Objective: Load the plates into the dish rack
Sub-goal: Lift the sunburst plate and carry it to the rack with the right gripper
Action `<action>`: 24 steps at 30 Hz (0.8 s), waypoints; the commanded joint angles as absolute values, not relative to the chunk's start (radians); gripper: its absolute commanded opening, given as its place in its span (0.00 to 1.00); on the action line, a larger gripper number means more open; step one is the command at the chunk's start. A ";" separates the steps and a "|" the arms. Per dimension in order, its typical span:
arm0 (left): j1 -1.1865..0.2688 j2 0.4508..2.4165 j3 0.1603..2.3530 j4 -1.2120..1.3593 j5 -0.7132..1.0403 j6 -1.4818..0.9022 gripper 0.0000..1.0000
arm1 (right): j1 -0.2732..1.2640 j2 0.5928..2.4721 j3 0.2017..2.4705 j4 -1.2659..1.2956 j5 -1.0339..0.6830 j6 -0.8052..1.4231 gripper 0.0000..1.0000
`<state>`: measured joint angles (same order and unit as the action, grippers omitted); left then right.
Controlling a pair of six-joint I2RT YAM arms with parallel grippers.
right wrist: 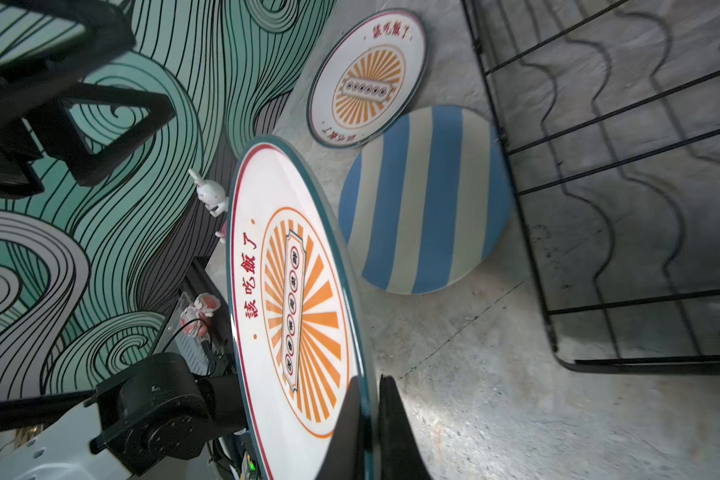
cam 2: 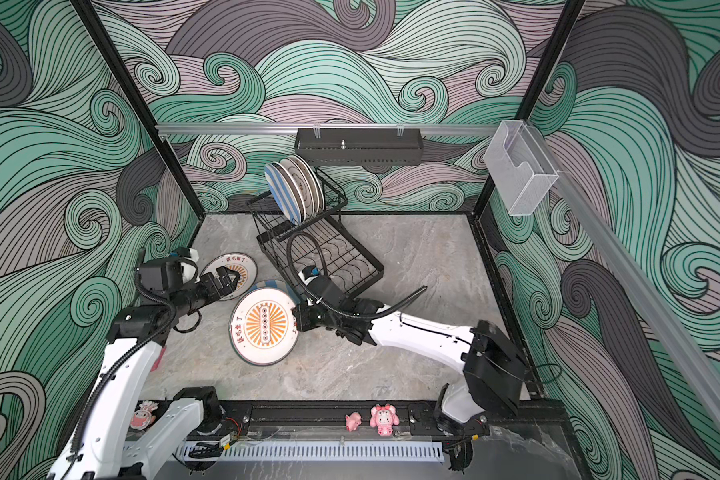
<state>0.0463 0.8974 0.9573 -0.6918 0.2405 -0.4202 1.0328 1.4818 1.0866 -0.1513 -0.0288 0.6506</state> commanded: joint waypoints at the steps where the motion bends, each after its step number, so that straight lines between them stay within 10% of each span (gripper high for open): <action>1: 0.057 0.932 1.014 -0.643 0.381 -0.312 0.99 | 0.992 1.410 1.144 -0.301 0.108 0.573 0.00; 24: 0.049 1.110 0.916 -0.430 0.559 -0.306 0.98 | 0.945 1.710 2.118 -0.676 0.664 0.012 0.00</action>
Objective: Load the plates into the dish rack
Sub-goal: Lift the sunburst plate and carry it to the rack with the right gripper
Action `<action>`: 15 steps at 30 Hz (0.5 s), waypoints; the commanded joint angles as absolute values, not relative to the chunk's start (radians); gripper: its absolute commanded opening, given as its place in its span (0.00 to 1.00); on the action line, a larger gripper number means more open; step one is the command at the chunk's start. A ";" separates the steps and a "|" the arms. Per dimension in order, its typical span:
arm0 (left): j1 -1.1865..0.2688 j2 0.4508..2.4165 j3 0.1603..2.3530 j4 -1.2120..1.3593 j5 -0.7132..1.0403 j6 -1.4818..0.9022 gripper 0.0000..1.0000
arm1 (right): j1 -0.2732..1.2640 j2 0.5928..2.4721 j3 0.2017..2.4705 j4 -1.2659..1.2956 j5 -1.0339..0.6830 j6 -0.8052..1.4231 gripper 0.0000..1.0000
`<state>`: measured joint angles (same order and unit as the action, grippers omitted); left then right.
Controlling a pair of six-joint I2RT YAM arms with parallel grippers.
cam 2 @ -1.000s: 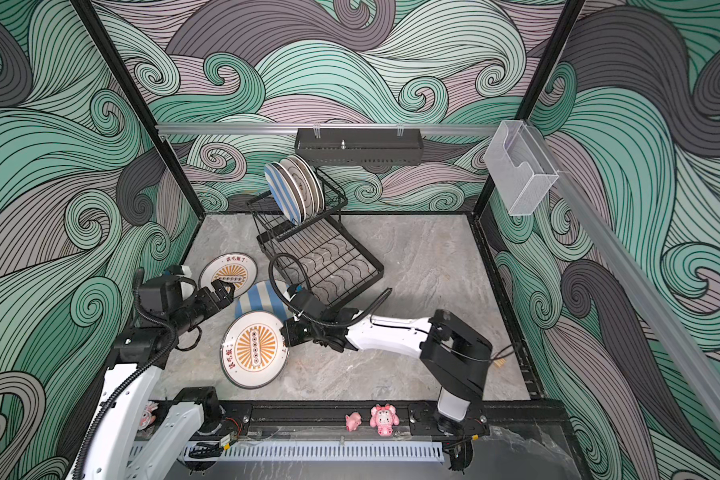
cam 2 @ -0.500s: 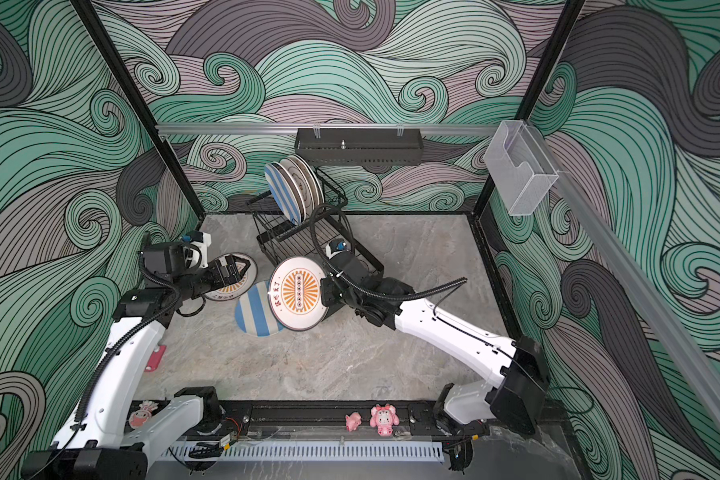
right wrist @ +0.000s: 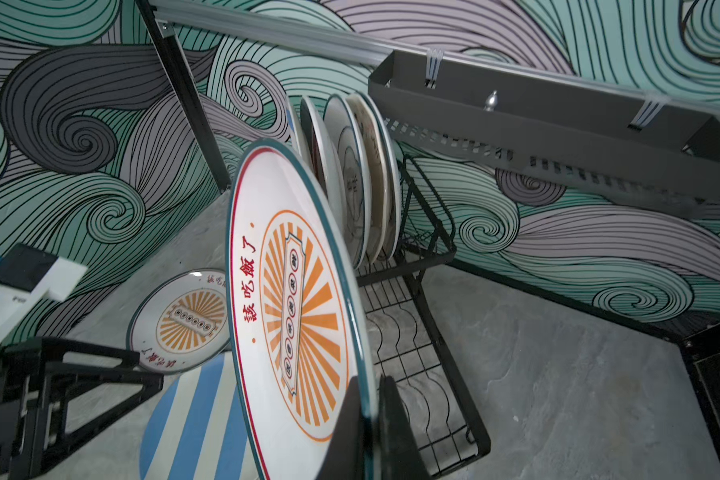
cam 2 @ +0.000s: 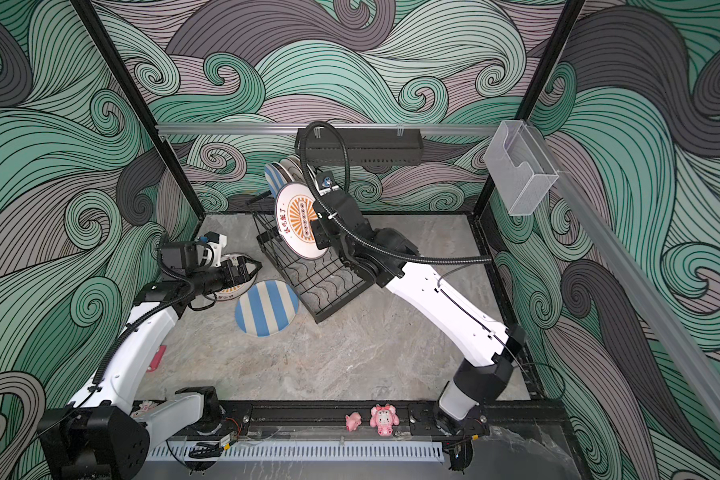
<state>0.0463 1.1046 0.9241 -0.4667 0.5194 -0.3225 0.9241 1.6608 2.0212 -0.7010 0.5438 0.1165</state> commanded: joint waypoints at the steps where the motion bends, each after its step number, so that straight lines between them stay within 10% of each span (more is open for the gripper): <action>1: 0.046 1.112 0.913 -0.431 0.564 -0.305 0.98 | 0.960 1.741 2.160 -0.658 0.709 -0.022 0.00; 15: 0.029 1.112 0.903 -0.426 0.589 -0.311 0.99 | 1.048 2.062 2.479 -0.365 0.929 -0.345 0.00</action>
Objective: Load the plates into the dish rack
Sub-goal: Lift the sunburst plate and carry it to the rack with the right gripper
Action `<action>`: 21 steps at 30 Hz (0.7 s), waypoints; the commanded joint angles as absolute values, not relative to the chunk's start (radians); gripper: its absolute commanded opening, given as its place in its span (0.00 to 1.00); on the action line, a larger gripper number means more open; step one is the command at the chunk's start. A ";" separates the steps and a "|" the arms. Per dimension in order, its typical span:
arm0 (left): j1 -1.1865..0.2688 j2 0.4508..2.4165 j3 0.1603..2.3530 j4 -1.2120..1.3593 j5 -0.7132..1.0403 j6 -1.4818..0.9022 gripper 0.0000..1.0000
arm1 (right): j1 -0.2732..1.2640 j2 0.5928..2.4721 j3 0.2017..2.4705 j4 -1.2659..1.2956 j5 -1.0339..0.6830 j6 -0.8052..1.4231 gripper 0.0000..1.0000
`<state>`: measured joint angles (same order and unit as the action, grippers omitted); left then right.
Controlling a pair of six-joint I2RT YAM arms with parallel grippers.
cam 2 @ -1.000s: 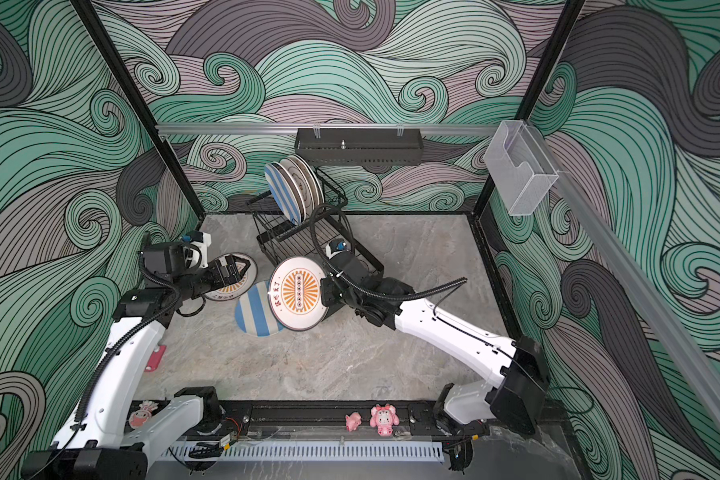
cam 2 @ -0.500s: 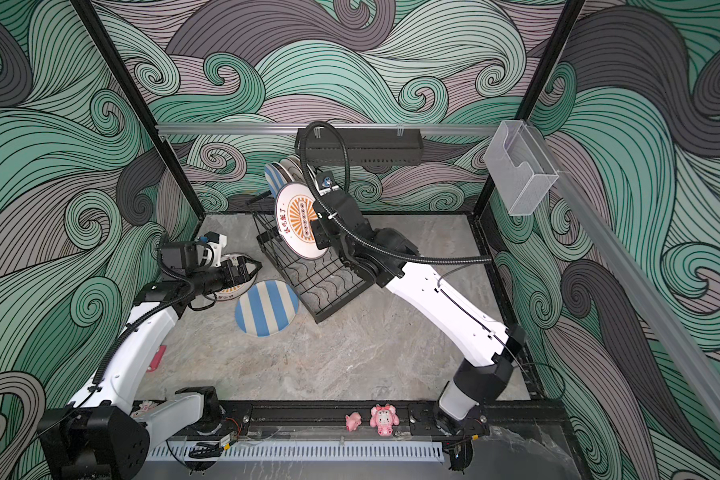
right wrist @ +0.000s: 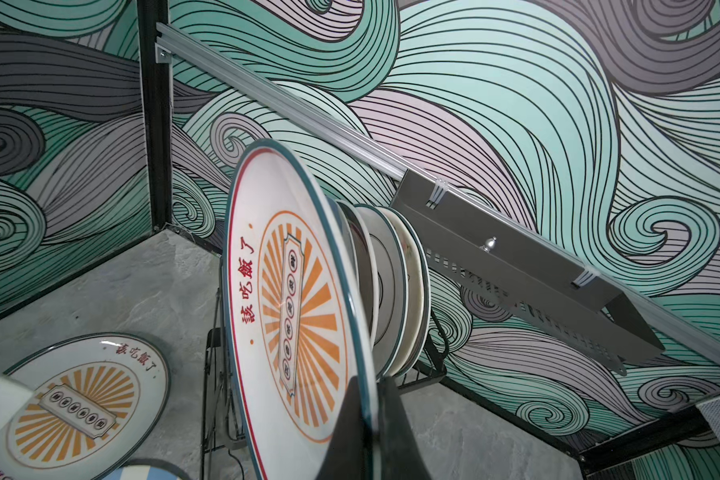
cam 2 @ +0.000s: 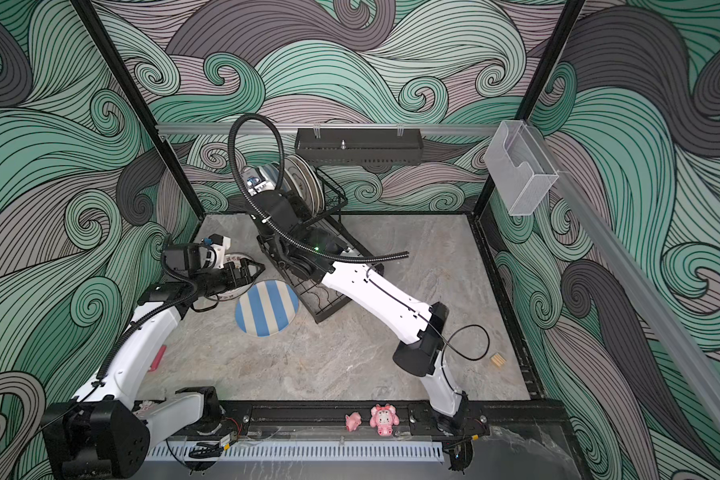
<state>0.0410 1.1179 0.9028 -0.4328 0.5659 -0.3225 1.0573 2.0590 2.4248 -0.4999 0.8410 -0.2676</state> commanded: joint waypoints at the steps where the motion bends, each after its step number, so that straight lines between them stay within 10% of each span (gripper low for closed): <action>1: 0.029 1.112 0.902 -0.424 0.589 -0.312 0.99 | 1.047 2.071 2.484 -0.365 0.932 -0.349 0.00; 21: 0.021 1.120 0.894 -0.412 0.612 -0.332 0.99 | 1.028 2.161 2.439 -0.164 0.995 -0.389 0.00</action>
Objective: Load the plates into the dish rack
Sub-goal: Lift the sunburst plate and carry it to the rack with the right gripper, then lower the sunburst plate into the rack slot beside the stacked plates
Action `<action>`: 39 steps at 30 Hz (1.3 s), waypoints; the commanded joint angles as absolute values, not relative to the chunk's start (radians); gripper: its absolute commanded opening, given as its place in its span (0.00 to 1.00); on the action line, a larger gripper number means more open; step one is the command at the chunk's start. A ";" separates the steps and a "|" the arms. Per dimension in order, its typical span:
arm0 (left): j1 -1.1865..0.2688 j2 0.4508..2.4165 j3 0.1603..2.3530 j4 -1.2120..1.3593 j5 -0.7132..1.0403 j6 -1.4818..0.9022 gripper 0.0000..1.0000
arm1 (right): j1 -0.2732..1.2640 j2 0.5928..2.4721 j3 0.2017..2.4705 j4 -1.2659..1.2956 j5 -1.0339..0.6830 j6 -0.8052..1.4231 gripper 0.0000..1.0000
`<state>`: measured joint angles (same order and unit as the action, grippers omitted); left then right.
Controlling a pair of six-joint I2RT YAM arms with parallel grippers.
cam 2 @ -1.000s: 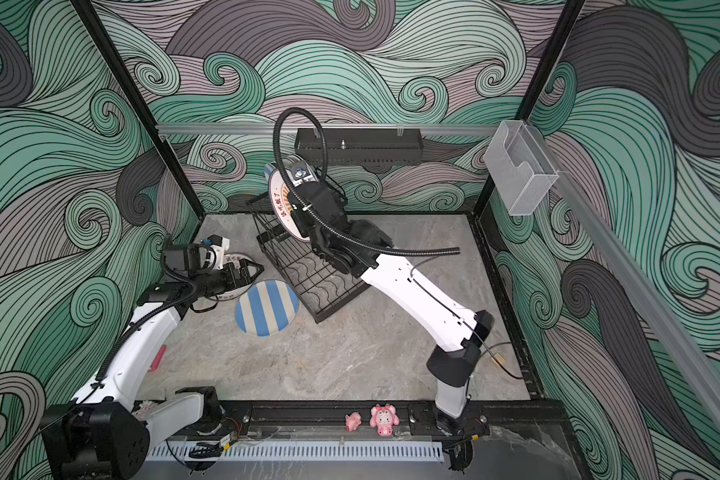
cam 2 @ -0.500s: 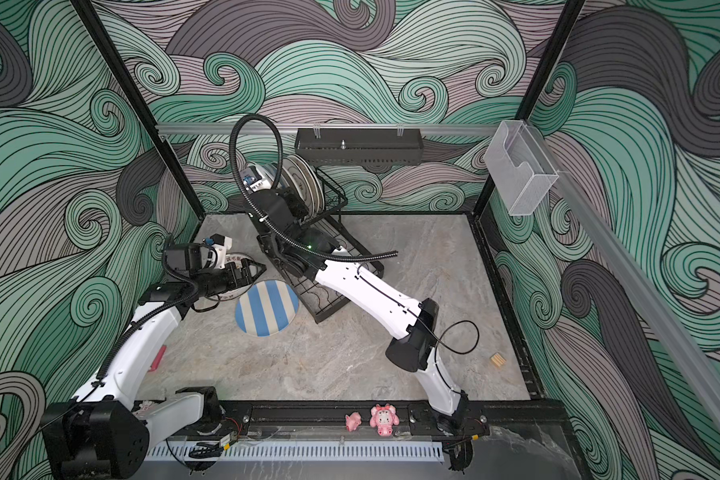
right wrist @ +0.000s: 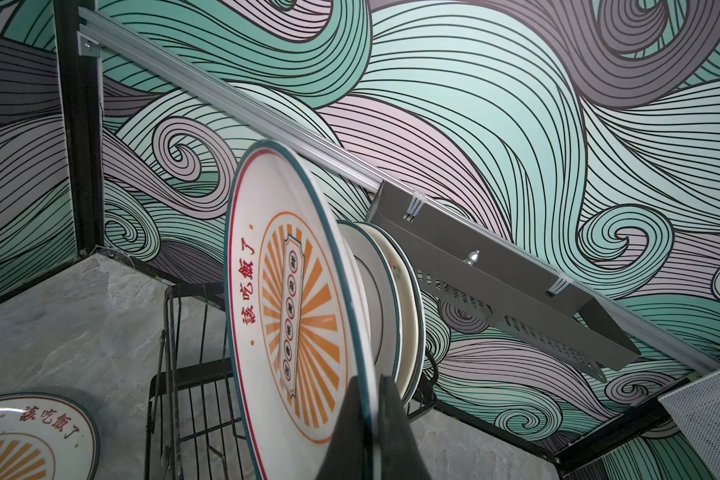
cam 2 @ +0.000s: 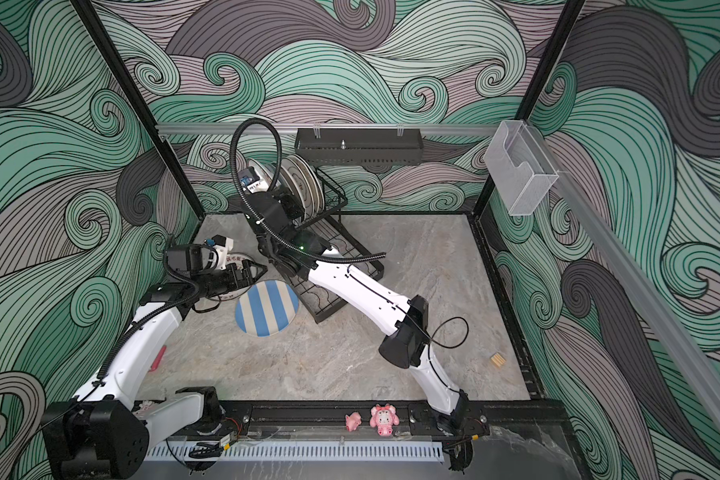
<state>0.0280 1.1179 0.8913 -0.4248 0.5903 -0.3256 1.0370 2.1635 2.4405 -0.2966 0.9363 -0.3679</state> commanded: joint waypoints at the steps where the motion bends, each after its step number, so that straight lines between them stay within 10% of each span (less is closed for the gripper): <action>1: 0.021 1.119 0.895 -0.412 0.612 -0.331 0.99 | 1.028 2.161 2.431 -0.147 0.996 -0.398 0.00; 39: 0.015 1.116 0.893 -0.422 0.612 -0.326 0.99 | 1.002 2.232 2.454 -0.297 0.983 -0.258 0.00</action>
<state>0.0219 1.1179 0.8913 -0.4252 0.5987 -0.3256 1.0058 2.2196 2.4104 -0.3004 0.9646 -0.2756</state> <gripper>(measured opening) 0.986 0.072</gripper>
